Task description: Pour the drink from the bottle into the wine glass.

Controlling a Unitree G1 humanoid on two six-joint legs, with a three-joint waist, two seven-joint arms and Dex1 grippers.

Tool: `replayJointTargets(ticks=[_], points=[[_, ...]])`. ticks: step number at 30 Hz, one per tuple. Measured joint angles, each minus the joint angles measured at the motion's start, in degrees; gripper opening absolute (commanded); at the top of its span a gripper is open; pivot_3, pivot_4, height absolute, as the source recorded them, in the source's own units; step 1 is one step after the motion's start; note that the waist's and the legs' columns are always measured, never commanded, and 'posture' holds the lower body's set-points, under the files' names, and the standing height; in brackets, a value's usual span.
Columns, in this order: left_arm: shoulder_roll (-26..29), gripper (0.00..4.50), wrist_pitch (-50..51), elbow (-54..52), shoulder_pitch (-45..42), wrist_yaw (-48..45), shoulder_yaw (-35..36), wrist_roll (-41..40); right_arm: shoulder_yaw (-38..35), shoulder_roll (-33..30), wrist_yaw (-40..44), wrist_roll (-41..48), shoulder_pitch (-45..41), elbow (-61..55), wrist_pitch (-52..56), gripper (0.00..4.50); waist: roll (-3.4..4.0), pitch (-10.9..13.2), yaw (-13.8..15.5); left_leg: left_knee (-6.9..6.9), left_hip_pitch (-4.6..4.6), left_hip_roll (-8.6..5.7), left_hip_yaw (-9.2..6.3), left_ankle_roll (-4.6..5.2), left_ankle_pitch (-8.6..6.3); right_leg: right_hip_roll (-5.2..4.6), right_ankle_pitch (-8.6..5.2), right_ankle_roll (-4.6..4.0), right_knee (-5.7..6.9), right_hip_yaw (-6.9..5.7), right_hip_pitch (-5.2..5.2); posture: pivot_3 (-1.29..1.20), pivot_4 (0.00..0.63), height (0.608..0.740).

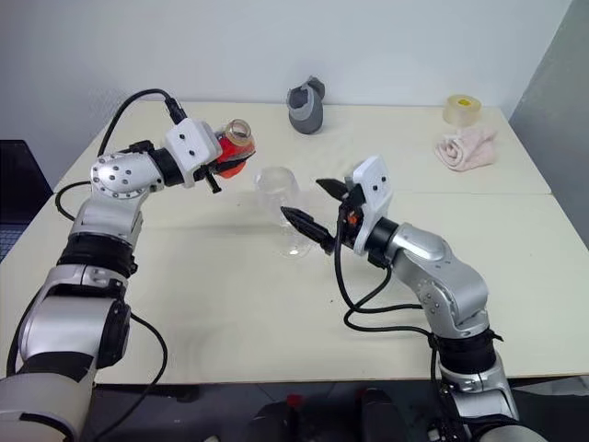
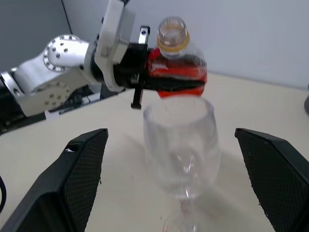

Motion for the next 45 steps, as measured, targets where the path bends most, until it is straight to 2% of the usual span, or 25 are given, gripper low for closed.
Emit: replayJointTargets(ticks=[12,22,45], points=[[1.6,1.0,-13.5,9.8,-6.1,0.1,-4.4,7.7,0.5,0.9,0.6,-3.3,-0.1,0.5,-8.3,4.5,0.0,0.0,-0.1,0.0,0.01,-0.12,-0.06,0.05,-0.01,-0.03,-0.01,0.01,0.04,0.04,-0.04,0.0,0.15,0.74],[3.2,1.0,-21.2,13.6,-10.2,4.3,-8.3,15.5,1.5,1.2,0.6,-4.5,0.0,1.8,-10.4,4.5,0.01,0.0,-0.2,0.0,0.01,-0.18,-0.11,0.06,-0.01,-0.05,-0.01,0.01,0.06,0.06,-0.05,0.0,0.15,0.74],[5.0,1.0,-28.1,18.6,-18.2,16.4,-15.7,28.2,1.6,1.6,0.6,-6.2,0.0,2.7,-12.2,4.5,0.0,0.0,-0.2,0.02,0.0,-0.25,-0.11,0.06,0.0,-0.1,-0.02,0.03,0.11,0.06,-0.07,0.0,0.15,0.74]])
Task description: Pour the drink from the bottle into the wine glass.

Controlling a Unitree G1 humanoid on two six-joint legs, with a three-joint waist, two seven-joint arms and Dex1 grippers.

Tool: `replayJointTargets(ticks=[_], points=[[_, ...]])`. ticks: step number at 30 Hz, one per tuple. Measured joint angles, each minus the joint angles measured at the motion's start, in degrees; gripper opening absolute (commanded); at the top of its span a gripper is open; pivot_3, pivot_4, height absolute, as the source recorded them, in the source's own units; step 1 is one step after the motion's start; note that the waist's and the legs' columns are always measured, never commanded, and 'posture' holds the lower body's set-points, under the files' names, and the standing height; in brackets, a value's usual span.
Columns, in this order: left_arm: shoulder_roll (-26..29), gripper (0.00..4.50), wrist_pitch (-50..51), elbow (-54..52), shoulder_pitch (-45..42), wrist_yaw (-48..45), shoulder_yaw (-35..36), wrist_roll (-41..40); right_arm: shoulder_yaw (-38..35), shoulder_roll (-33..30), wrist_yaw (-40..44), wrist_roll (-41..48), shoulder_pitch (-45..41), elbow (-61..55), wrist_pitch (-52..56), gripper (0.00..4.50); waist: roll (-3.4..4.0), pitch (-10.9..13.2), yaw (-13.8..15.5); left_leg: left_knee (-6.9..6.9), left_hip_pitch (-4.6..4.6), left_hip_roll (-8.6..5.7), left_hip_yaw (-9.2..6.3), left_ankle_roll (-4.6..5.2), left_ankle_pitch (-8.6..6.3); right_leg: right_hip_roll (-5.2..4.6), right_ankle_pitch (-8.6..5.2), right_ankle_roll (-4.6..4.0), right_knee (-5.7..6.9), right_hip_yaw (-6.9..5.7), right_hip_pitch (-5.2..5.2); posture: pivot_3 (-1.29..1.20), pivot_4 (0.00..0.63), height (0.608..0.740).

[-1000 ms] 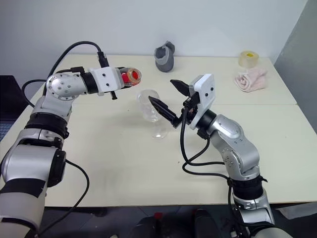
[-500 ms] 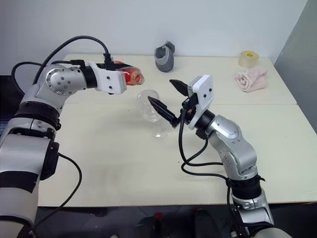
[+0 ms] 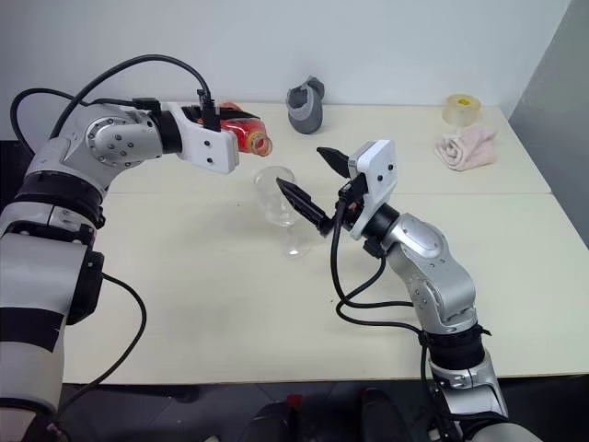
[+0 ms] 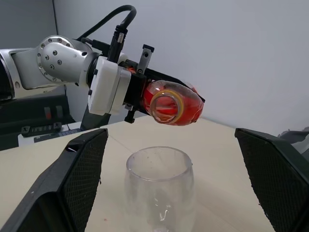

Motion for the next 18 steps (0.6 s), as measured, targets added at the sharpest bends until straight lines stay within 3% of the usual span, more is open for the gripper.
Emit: replayJointTargets(ticks=[18], points=[[1.5,1.0,-1.9,1.6,-2.5,5.2,-3.4,5.4,0.0,0.4,0.3,-0.2,0.0,0.9,-0.8,4.5,0.0,0.0,0.0,0.01,0.0,-0.01,0.01,-0.01,0.01,-0.01,0.0,0.0,0.02,0.0,-0.01,0.0,0.15,0.74]])
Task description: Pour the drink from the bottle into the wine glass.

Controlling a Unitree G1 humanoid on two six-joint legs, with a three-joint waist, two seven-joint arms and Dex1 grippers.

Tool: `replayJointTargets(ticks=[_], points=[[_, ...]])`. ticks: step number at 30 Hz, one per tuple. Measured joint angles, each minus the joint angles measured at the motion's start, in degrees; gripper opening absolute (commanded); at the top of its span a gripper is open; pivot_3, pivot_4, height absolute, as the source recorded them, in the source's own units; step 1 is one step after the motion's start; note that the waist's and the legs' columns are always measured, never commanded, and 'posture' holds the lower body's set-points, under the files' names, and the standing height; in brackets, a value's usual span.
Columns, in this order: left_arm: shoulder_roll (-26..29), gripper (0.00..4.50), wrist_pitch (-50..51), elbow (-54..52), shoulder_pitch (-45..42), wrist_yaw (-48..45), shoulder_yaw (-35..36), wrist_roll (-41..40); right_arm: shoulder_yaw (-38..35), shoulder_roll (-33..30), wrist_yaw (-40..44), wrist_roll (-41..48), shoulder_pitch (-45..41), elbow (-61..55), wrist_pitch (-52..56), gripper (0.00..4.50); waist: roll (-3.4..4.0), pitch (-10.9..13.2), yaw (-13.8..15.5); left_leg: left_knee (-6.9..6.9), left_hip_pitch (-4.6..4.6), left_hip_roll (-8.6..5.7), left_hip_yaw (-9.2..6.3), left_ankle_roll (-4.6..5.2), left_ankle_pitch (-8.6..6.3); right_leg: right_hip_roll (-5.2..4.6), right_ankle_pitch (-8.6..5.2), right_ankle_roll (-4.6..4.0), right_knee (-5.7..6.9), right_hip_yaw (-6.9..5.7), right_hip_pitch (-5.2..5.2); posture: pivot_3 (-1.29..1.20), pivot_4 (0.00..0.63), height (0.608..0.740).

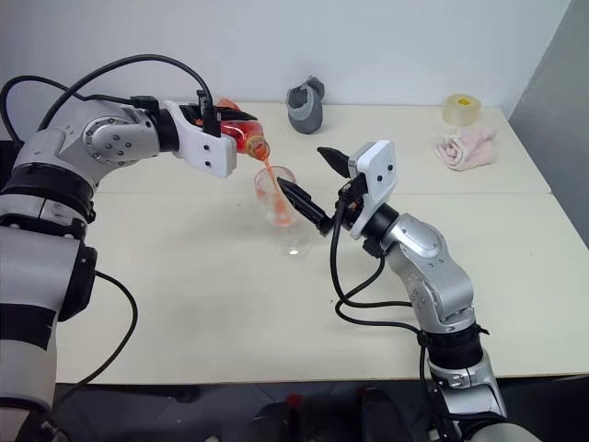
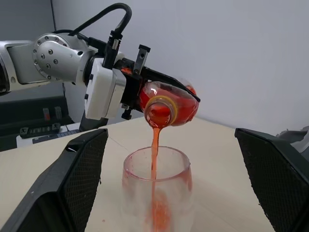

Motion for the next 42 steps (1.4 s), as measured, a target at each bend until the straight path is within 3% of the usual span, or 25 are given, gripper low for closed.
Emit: replayJointTargets(ticks=[42], points=[[2.2,1.0,-0.8,1.6,-4.1,5.5,-3.4,4.3,0.0,-0.1,1.3,0.0,0.1,0.0,0.0,4.5,0.0,0.0,0.0,0.05,0.0,-0.02,0.05,-0.01,0.01,-0.02,-0.01,0.01,0.15,0.05,-0.06,0.0,0.15,0.74]])
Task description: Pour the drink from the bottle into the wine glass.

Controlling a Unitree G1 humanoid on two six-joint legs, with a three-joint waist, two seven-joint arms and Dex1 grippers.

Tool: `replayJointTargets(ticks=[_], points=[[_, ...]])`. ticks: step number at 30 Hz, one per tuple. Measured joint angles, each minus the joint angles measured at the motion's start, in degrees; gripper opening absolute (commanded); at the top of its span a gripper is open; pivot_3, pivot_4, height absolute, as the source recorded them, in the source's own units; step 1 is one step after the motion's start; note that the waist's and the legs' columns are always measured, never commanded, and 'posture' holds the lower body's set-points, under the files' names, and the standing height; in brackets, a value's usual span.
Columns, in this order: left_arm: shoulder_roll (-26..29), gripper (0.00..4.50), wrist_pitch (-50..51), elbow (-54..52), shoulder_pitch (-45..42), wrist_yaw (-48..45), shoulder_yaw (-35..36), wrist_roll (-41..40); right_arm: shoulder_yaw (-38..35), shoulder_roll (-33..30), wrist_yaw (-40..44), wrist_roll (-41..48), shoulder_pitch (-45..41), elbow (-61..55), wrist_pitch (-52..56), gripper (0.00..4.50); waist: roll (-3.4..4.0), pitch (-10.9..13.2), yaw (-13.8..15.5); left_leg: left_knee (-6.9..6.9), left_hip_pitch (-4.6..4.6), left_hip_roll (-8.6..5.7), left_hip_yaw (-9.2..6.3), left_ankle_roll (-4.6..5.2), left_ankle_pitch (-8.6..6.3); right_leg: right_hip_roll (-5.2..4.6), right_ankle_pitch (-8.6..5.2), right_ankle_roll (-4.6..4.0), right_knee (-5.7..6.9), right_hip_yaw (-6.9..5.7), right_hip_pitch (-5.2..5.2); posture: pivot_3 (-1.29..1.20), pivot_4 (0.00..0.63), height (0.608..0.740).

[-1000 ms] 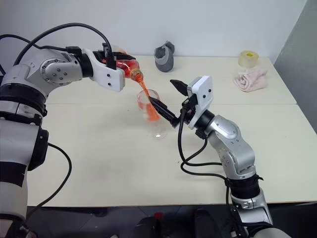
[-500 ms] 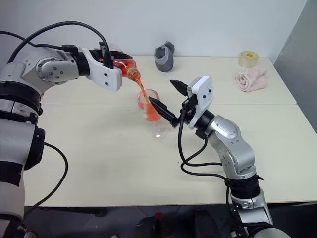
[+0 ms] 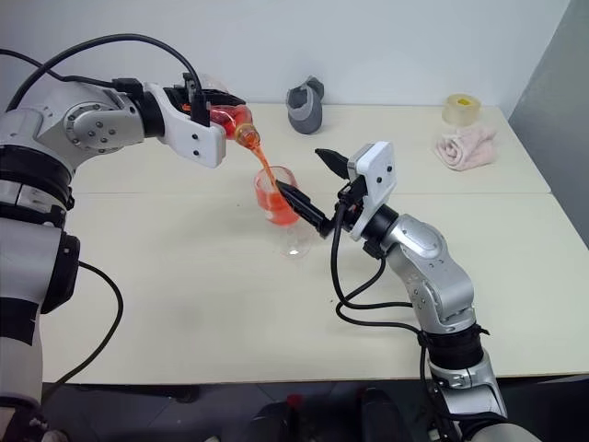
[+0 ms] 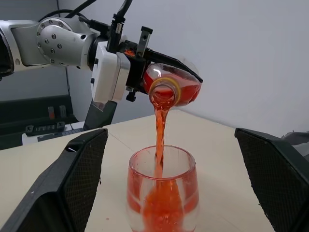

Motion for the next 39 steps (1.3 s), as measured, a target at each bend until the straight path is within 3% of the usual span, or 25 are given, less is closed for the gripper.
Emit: replayJointTargets(ticks=[22,32,39], points=[[-0.4,1.0,1.1,1.0,-0.5,0.1,-0.6,-1.0,0.0,-0.1,0.0,0.0,0.0,0.0,0.0,4.5,0.0,0.0,-0.1,0.04,-0.02,-0.04,0.09,0.0,0.0,-0.04,-0.05,0.08,0.24,0.1,-0.14,0.0,0.15,0.74],[-4.3,1.0,6.5,1.7,4.9,-17.4,11.5,-19.4,-0.1,-0.2,0.0,0.0,0.0,0.0,0.0,4.5,-0.02,0.0,-0.8,0.07,-0.1,-0.03,0.12,-0.16,0.09,-0.06,-0.06,0.09,0.5,0.13,-0.33,0.0,0.15,0.74],[-6.5,1.0,21.4,-4.1,10.1,-25.3,24.0,-35.2,-0.1,-0.3,0.3,0.2,0.0,0.2,0.1,4.5,-0.02,0.0,-1.8,0.06,-0.08,0.0,0.06,-0.16,0.09,-0.05,-0.08,0.11,0.61,0.12,-0.37,0.0,0.15,0.74]])
